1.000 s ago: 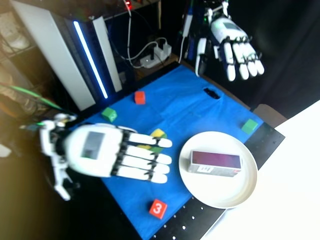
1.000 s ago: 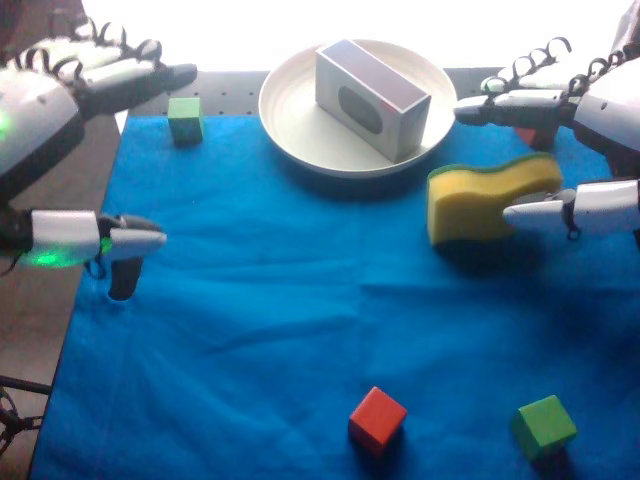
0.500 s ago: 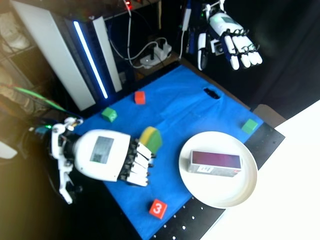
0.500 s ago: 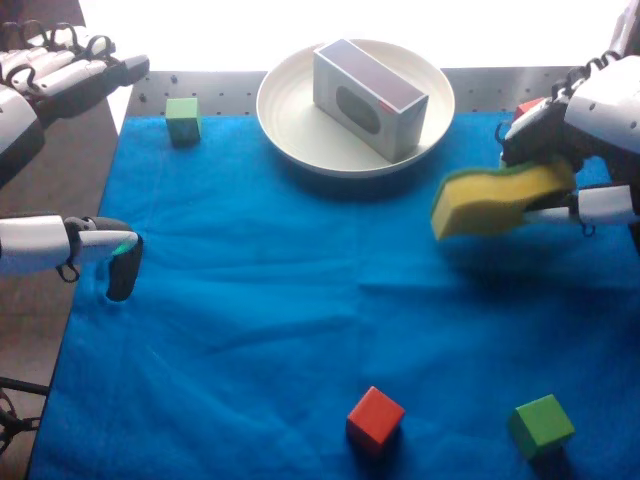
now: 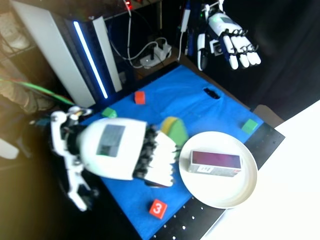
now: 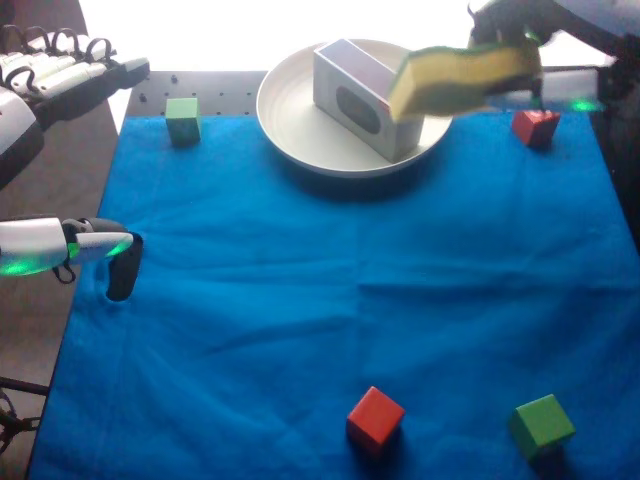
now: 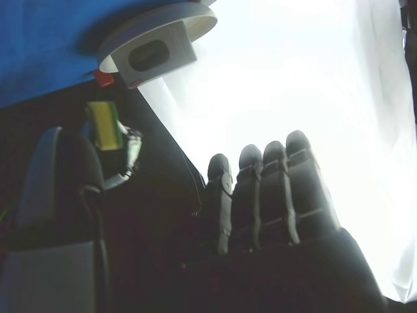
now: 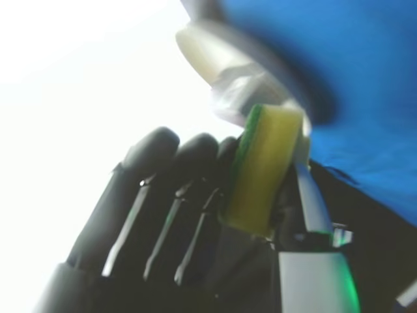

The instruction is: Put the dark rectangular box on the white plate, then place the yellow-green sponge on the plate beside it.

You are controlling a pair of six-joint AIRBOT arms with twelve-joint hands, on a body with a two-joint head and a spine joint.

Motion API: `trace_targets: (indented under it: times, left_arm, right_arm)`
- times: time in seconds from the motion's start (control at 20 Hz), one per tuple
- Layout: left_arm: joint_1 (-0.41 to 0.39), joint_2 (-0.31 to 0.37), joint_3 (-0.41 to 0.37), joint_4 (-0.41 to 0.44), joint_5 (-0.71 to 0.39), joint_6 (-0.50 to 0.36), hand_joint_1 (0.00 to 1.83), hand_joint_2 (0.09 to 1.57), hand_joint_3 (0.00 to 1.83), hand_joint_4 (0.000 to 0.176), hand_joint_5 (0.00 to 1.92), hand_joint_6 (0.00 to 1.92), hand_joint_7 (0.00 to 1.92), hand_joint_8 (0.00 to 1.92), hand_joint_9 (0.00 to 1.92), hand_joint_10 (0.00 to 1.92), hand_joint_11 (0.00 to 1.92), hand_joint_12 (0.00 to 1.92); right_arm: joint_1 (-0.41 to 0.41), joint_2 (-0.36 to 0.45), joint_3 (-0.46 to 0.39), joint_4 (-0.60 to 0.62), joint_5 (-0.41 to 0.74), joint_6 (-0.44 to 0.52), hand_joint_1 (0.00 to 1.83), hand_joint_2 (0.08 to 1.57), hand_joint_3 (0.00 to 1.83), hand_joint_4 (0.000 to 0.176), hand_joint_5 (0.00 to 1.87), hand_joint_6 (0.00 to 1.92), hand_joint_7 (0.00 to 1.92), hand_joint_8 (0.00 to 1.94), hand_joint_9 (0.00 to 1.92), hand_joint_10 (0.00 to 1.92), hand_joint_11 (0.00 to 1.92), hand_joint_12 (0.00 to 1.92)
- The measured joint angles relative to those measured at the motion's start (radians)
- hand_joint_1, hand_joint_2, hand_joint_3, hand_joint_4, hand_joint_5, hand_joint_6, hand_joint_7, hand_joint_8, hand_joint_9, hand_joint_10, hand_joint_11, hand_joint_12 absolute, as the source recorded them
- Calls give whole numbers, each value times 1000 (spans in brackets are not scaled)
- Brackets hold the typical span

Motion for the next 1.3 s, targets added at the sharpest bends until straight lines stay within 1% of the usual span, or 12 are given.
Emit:
trace_targets:
  times: [0.15,0.35,0.45,0.5,0.55,0.65,0.75,0.8,0.95,1.05,1.15,1.3]
  left_arm:
    - [0,0,0,1,0,0,951,955,1,57,176,2,131,3,54,7,5,2]
    - [0,-11,1,-3,-5,-2,940,958,2,58,191,4,139,3,63,7,14,11]
    - [0,-12,1,8,0,-5,936,962,3,75,187,2,133,0,51,1,0,0]
    - [0,-12,1,12,-2,-5,924,954,0,64,202,7,150,7,69,8,13,6]
    - [0,-12,1,12,-1,-5,924,951,0,58,206,8,157,9,78,11,29,14]
    - [0,-20,5,8,-3,-13,947,945,0,57,218,9,155,5,79,9,35,20]
    - [0,-24,5,19,-3,-22,949,941,0,75,218,6,138,0,63,1,31,22]
    - [0,-24,7,30,-3,-25,954,940,0,59,219,5,147,4,78,7,59,37]
    - [0,-33,17,33,-2,-31,942,933,0,61,219,2,159,5,88,6,46,46]
    - [0,-37,22,28,3,-37,918,924,0,73,230,5,161,4,82,2,25,45]
    - [0,-46,26,35,1,-47,906,926,0,71,228,3,161,3,77,0,3,41]
    - [0,-48,28,43,9,-49,933,929,0,71,230,3,164,3,77,1,1,38]
  right_arm:
    - [58,-69,71,9,-44,0,1239,1111,0,0,901,1030,1069,1021,1050,1174,875,1509]
    - [68,-153,158,122,-66,0,1172,1096,1,0,1001,970,887,1331,985,1475,924,1658]
    - [68,-175,189,180,-71,-1,1229,1121,0,0,955,938,979,1160,930,1262,817,1532]
    - [68,-183,203,200,-72,0,1224,1123,2,0,902,1171,1018,945,906,1081,694,1454]
    - [70,-190,216,211,-76,-1,1231,1118,0,0,876,1183,1070,897,985,1074,754,1396]
    - [71,-219,250,226,-88,-2,1258,1115,0,0,910,958,1048,1098,1048,1061,856,1339]
    - [71,-259,290,250,-126,-2,1170,1114,1,0,968,986,933,1278,1107,1386,1069,1636]
    - [71,-275,306,259,-150,-1,1167,1115,0,0,968,983,977,1504,1216,1611,1217,1782]
    - [73,-309,358,290,-195,0,1157,1132,0,0,933,1057,1089,1012,1282,1299,1194,1564]
    - [74,-316,383,305,-213,-1,1156,1132,1,0,931,1072,1077,1101,1271,1438,1229,1681]
    - [77,-321,399,327,-235,-2,1161,1121,0,0,954,1038,1107,986,1239,1298,1026,1607]
    - [80,-325,402,330,-239,-2,1157,1128,0,0,937,1067,1157,1191,1354,1479,1290,1762]
